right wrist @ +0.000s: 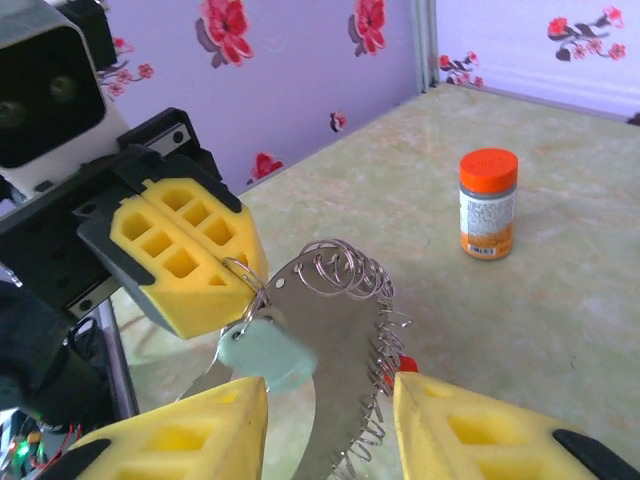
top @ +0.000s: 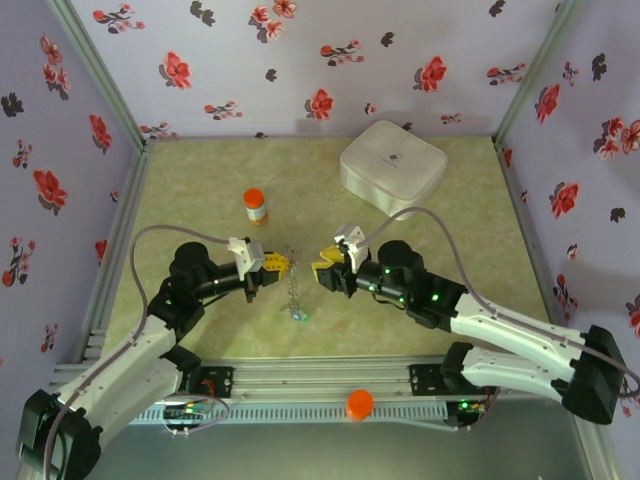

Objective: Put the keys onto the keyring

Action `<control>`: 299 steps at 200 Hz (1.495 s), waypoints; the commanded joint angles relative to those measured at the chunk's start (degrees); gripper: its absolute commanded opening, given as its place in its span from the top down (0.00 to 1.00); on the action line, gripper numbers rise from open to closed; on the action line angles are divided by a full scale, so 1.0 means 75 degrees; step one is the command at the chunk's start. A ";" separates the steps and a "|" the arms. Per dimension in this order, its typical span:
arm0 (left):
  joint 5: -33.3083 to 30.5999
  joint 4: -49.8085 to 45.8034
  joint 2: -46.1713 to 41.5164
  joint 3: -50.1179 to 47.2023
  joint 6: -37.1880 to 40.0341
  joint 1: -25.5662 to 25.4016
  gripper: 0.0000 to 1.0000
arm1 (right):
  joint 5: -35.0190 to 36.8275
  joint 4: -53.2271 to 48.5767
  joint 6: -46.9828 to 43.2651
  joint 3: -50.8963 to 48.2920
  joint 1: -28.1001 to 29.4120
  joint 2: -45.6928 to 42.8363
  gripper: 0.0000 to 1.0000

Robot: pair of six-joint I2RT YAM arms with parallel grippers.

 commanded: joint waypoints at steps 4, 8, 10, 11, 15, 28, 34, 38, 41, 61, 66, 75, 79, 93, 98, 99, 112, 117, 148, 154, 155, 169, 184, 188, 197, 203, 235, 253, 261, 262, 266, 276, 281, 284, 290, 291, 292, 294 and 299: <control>0.0431 0.1012 0.0171 0.0117 0.0482 -0.0053 1.00 | -0.1538 -0.0775 -0.1311 0.0041 -0.0329 -0.0271 0.60; 0.0493 0.1023 0.0223 0.0123 0.0578 -0.0047 1.00 | -0.1579 -0.0870 -0.1523 0.0064 -0.0345 -0.0287 0.59; 0.0522 0.1024 0.0243 0.0137 0.0617 -0.0047 1.00 | -0.1592 -0.0913 -0.1623 0.0081 -0.0344 -0.0287 0.59; 0.0539 0.1013 0.0263 0.0139 0.0647 -0.0047 1.00 | -0.1594 -0.0932 -0.1646 0.0078 -0.0349 -0.0288 0.59; 0.0625 0.1002 0.0325 0.0158 0.0752 -0.0056 1.00 | -0.1571 -0.0986 -0.1832 0.0109 -0.0365 -0.0288 0.60; 0.0851 0.1015 0.0529 0.0208 0.1090 -0.0058 1.00 | -0.1488 -0.1221 -0.2136 0.0334 -0.0440 -0.0155 0.62; 0.0903 0.1047 0.0619 0.0222 0.1167 -0.0059 1.00 | -0.1539 -0.1325 -0.2149 0.0477 -0.0501 -0.0067 0.64; 0.0904 0.1095 0.0666 0.0240 0.1188 -0.0068 1.00 | -0.1651 -0.1367 -0.2128 0.0579 -0.0538 -0.0003 0.64; 0.0906 0.1124 0.0702 0.0246 0.1199 -0.0070 1.00 | -0.1742 -0.1378 -0.2088 0.0636 -0.0568 0.0035 0.64; 0.0900 0.1385 0.0841 0.0225 0.1198 -0.0070 1.00 | -0.2340 -0.1224 -0.1513 0.0872 -0.0620 0.0341 0.64; 0.0886 0.1409 0.0838 0.0223 0.1205 -0.0070 1.00 | -0.2447 -0.1206 -0.1305 0.0925 -0.0633 0.0442 0.63; 0.0800 0.1413 0.0843 0.0223 0.1226 -0.0070 1.00 | -0.2524 -0.1188 -0.0884 0.1053 -0.0613 0.0564 0.62; 0.0779 0.1417 0.0843 0.0223 0.1227 -0.0064 1.00 | -0.2499 -0.1155 -0.0638 0.1107 -0.0616 0.0607 0.62; 0.0708 0.1433 0.0856 0.0200 0.1255 -0.0070 1.00 | -0.2266 -0.1106 0.0214 0.1301 -0.0614 0.0772 0.61; 0.0686 0.1443 0.0854 0.0200 0.1253 -0.0073 1.00 | -0.2200 -0.1140 0.0513 0.1394 -0.0615 0.0840 0.61; 0.0685 0.1445 0.0861 0.0200 0.1252 -0.0072 1.00 | -0.2185 -0.1139 0.0535 0.1409 -0.0614 0.0856 0.61; 0.0672 0.1489 0.0880 0.0189 0.1230 -0.0072 1.00 | -0.2028 -0.1402 0.1002 0.1661 -0.0621 0.1003 0.60; 0.0661 0.1510 0.0890 0.0188 0.1217 -0.0070 1.00 | -0.1989 -0.1566 0.1094 0.1775 -0.0618 0.1050 0.60; 0.0661 0.1622 0.0900 0.0165 0.1145 -0.0071 1.00 | -0.1888 -0.2525 0.1238 0.2372 -0.0615 0.1393 0.59; 0.0661 0.1622 0.0891 0.0164 0.1141 -0.0067 1.00 | -0.1897 -0.2621 0.1261 0.2453 -0.0613 0.1474 0.59; 0.0661 0.1622 0.0891 0.0164 0.1137 -0.0069 1.00 | -0.1887 -0.2630 0.1267 0.2465 -0.0619 0.1490 0.60; 0.0660 0.1619 0.0888 0.0142 0.1103 -0.0070 1.00 | -0.1827 -0.2863 0.1390 0.2673 -0.0611 0.1668 0.60; 0.0655 0.1622 0.0858 0.0118 0.1082 -0.0070 1.00 | -0.1967 -0.2907 0.1506 0.2800 -0.0600 0.1824 0.61; 0.0652 0.1622 0.0856 0.0107 0.1065 -0.0070 1.00 | -0.1977 -0.2907 0.1534 0.2814 -0.0592 0.1841 0.61; 0.0649 0.1634 0.0836 0.0094 0.1046 -0.0070 1.00 | -0.2018 -0.2895 0.1575 0.2840 -0.0568 0.1894 0.61; 0.0649 0.1640 0.0838 0.0083 0.1023 -0.0080 1.00 | -0.2008 -0.2911 0.1586 0.2870 -0.0546 0.1917 0.61; 0.0649 0.1797 0.0867 0.0071 0.0887 -0.0082 1.00 | -0.2215 -0.2955 0.1613 0.2985 -0.0515 0.2044 0.67; 0.0649 0.1796 0.0895 0.0082 0.0889 -0.0082 1.00 | -0.2255 -0.2952 0.1647 0.3016 -0.0511 0.2093 0.70; 0.0649 0.1797 0.0903 0.0079 0.0889 -0.0076 1.00 | -0.2286 -0.2939 0.1647 0.3017 -0.0511 0.2106 0.71; 0.0649 0.1798 0.0897 0.0081 0.0888 -0.0079 1.00 | -0.2293 -0.2936 0.1654 0.3017 -0.0509 0.2116 0.72; 0.0649 0.1798 0.0893 0.0082 0.0883 -0.0079 1.00 | -0.2296 -0.2925 0.1659 0.3020 -0.0501 0.2118 0.73; 0.0649 0.1809 0.0881 0.0082 0.0876 -0.0082 1.00 | -0.2311 -0.2908 0.1666 0.3011 -0.0498 0.2116 0.77; 0.0648 0.1810 0.0888 0.0082 0.0877 -0.0083 1.00 | -0.2305 -0.2908 0.1671 0.3016 -0.0507 0.2116 0.79; 0.0649 0.1810 0.0891 0.0082 0.0876 -0.0075 1.00 | -0.2306 -0.2908 0.1666 0.3011 -0.0501 0.2125 0.80; 0.0649 0.1810 0.0891 0.0082 0.0876 -0.0080 1.00 | -0.2308 -0.2908 0.1671 0.3000 -0.0499 0.2106 0.83; 0.0649 0.1810 0.0891 0.0082 0.0876 -0.0081 1.00 | -0.2304 -0.2908 0.1671 0.2997 -0.0497 0.2105 0.83; 0.0649 0.1810 0.0897 0.0082 0.0876 -0.0082 1.00 | -0.2301 -0.2908 0.1671 0.2995 -0.0496 0.2104 0.84; 0.0649 0.1810 0.0892 0.0082 0.0876 -0.0082 1.00 | -0.2297 -0.2914 0.1672 0.2994 -0.0502 0.2103 0.84; 0.0649 0.1820 0.0902 0.0082 0.0876 -0.0080 1.00 | -0.2287 -0.2926 0.1670 0.2994 -0.0503 0.2095 0.86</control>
